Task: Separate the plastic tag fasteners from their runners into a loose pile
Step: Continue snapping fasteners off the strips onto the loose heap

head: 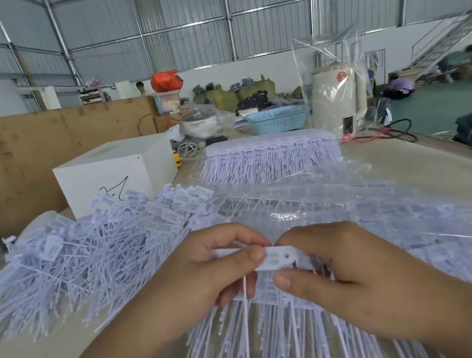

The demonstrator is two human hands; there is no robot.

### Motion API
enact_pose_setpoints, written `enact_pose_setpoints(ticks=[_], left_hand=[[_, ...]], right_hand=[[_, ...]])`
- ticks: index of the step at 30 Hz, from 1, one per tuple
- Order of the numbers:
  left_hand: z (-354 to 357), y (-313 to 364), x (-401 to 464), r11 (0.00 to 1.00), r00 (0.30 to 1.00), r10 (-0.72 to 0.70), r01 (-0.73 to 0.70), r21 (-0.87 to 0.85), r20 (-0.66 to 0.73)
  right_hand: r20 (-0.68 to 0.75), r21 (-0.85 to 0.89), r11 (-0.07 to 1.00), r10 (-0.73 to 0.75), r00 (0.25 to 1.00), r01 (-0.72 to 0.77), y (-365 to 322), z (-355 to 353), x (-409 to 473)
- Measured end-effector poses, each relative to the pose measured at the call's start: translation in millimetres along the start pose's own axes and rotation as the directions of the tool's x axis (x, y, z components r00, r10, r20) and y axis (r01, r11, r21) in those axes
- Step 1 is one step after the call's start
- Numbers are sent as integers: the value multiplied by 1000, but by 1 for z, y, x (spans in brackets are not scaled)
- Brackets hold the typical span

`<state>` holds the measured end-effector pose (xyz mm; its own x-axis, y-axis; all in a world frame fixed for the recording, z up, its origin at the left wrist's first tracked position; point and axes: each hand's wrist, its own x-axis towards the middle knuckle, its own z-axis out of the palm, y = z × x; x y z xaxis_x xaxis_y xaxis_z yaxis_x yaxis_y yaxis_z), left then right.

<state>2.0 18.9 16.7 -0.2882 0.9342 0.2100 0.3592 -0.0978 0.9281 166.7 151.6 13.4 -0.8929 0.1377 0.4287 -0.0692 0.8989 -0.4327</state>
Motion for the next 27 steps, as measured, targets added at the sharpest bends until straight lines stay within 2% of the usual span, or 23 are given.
enact_pose_setpoints(ticks=[3, 6, 10, 14, 20, 24, 25, 27], left_hand=[[4, 0, 1, 1000, 1000, -16, 16, -2, -20], [13, 2, 2, 999, 995, -13, 10, -31, -96], [30, 4, 4, 969, 965, -54, -11, -246, -255], [42, 5, 8, 856, 917, -187, -23, -516, -351], [46, 6, 8, 766, 896, -279, -8, -642, -345], [30, 10, 11, 578, 875, -359, -66, -814, -325], [22, 12, 10, 581, 871, -347, -93, -809, -349], [13, 16, 7, 698, 887, -285, -68, -713, -363]], right_hand=[[-77, 6, 1000, 23, 997, -23, -1, 8, 0], [-205, 25, 997, 74, 976, -70, -3, 14, 2], [-311, 0, 995, 96, 946, -102, -5, 19, 5], [-393, -49, 993, 81, 916, -108, -8, 26, 8], [-427, -138, 988, -1, 904, -64, -8, 26, 9], [-520, -168, 986, -71, 851, -20, -9, 22, 6], [-531, -151, 988, -63, 845, -22, -10, 20, 5], [-511, -108, 994, -39, 858, -20, -9, 18, 3]])
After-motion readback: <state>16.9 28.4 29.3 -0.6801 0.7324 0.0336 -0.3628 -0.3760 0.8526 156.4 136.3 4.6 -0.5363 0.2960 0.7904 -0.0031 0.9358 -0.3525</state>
